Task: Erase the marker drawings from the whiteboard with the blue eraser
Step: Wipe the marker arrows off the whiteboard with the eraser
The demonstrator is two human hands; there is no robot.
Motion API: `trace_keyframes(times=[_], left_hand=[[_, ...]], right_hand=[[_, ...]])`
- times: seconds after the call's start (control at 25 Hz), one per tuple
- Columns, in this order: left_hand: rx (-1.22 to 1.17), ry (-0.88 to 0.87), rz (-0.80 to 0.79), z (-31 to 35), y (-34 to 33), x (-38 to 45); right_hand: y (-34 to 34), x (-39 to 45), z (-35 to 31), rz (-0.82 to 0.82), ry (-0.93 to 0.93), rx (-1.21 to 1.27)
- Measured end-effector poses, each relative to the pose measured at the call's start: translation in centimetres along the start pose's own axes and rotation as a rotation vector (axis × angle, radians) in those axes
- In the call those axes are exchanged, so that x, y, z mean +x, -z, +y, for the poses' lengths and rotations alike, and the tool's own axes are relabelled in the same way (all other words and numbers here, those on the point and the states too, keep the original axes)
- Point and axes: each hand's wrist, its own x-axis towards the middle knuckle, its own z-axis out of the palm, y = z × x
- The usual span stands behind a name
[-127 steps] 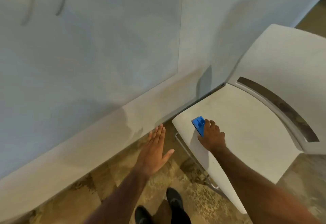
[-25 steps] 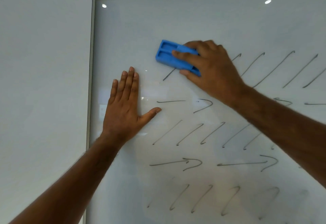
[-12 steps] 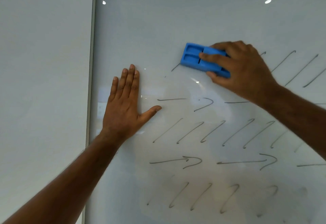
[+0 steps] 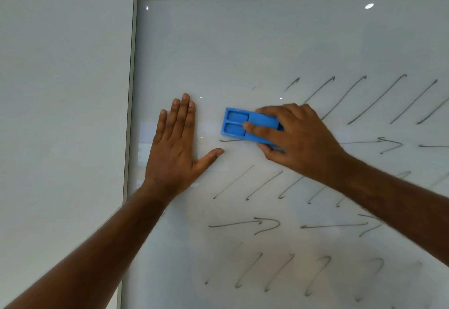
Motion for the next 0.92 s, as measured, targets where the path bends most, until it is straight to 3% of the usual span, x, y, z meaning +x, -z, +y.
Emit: trace_keyframes(times=[0.16, 0.32, 0.44, 0.68, 0.8, 0.92], left_hand=[[-0.001, 0.0, -0.01, 0.0, 0.0, 0.1], [0.012, 0.002, -0.019, -0.1, 0.0, 0.1], [0.014, 0.003, -0.027, -0.1, -0.1, 0.1], [-0.003, 0.001, -0.026, -0.1, -0.1, 0.0], [0.0, -0.003, -0.023, -0.2, -0.2, -0.1], [0.009, -0.004, -0.028, -0.2, -0.2, -0.1]], right_hand=[[1.5, -1.4, 3.6, 0.002, 0.006, -0.038], [2.5, 1.1, 7.6, 0.077, -0.263, -0.023], [1.5, 3.4, 6.6, 0.12, -0.387, 0.017], [-0.9, 2.2, -1.4, 0.016, -0.101, 0.035], [-0.1, 0.1, -0.5, -0.018, -0.018, 0.027], [1.2, -0.6, 2.9, -0.007, -0.085, -0.016]])
